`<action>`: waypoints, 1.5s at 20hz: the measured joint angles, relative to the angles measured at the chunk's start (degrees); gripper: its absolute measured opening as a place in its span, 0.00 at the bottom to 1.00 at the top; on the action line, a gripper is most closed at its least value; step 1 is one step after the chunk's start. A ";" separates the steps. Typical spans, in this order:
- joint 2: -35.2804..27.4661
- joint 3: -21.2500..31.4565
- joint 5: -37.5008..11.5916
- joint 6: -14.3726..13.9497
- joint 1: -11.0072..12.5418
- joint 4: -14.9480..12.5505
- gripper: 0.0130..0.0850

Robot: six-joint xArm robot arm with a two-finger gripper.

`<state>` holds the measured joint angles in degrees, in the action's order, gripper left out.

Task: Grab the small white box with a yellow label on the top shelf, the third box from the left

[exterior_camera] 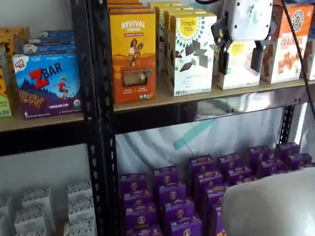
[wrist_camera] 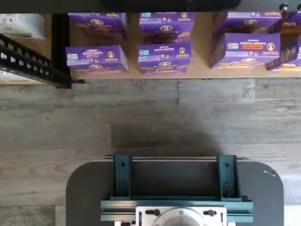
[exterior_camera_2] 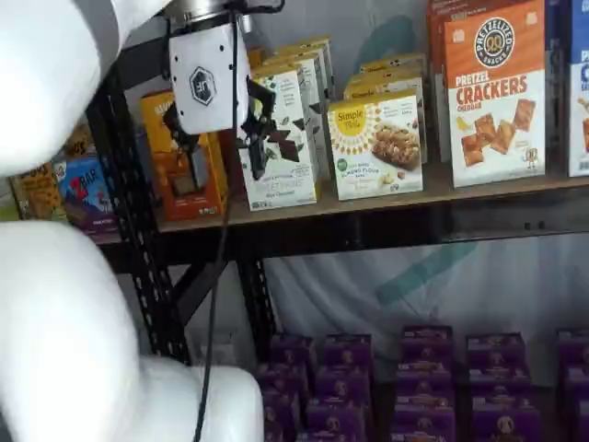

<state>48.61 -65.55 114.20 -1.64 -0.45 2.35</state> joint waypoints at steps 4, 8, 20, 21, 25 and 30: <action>0.15 0.35 0.18 2.91 5.67 6.50 1.00; 0.75 1.22 -2.04 2.29 3.60 3.79 1.00; -1.47 3.98 -14.35 5.03 4.20 -3.88 1.00; -2.16 3.80 -15.16 5.92 5.19 -3.64 1.00; -4.37 3.05 -17.48 8.82 8.30 -2.88 1.00; -6.55 2.10 -20.26 12.32 11.99 -2.34 1.00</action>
<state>42.06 -63.45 93.94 10.68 11.54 0.01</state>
